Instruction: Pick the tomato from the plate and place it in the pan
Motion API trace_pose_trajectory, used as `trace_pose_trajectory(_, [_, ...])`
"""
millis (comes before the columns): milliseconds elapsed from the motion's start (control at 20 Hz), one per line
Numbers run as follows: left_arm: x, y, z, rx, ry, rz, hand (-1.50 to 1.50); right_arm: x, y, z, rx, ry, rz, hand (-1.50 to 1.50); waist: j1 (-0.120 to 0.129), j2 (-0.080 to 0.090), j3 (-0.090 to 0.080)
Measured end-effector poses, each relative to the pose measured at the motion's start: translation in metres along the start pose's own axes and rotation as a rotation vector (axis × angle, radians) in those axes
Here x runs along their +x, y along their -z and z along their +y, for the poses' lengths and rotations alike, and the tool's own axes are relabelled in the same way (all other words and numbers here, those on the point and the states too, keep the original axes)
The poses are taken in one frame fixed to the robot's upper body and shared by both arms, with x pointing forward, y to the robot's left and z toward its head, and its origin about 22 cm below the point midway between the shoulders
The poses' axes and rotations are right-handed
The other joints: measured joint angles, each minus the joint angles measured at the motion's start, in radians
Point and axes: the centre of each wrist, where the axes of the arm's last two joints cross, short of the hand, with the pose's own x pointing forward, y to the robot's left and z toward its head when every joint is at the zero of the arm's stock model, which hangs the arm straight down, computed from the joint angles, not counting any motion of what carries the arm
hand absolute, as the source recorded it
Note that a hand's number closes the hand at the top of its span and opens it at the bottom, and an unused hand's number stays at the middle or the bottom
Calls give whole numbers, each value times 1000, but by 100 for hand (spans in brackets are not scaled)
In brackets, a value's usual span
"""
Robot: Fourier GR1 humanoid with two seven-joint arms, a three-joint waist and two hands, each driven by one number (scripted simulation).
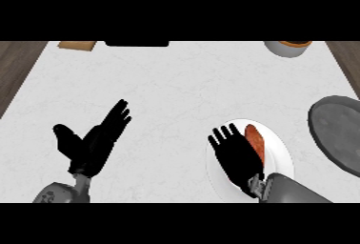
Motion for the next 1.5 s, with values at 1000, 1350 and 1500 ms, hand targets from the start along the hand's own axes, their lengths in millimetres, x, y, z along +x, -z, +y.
trace_pose_trajectory(1000, [-7,1,6,11,-8,-13,0,117,6,7,227,-201,194,-150,-11,10,7])
trace_pose_trajectory(1350, [-5,-4,4,10,-8,-12,0,97,7,16,228,-267,272,-150,-9,10,8])
trace_pose_trajectory(1500, [-5,-5,5,8,-10,-10,0,91,14,21,238,-287,299,-150,-8,10,8])
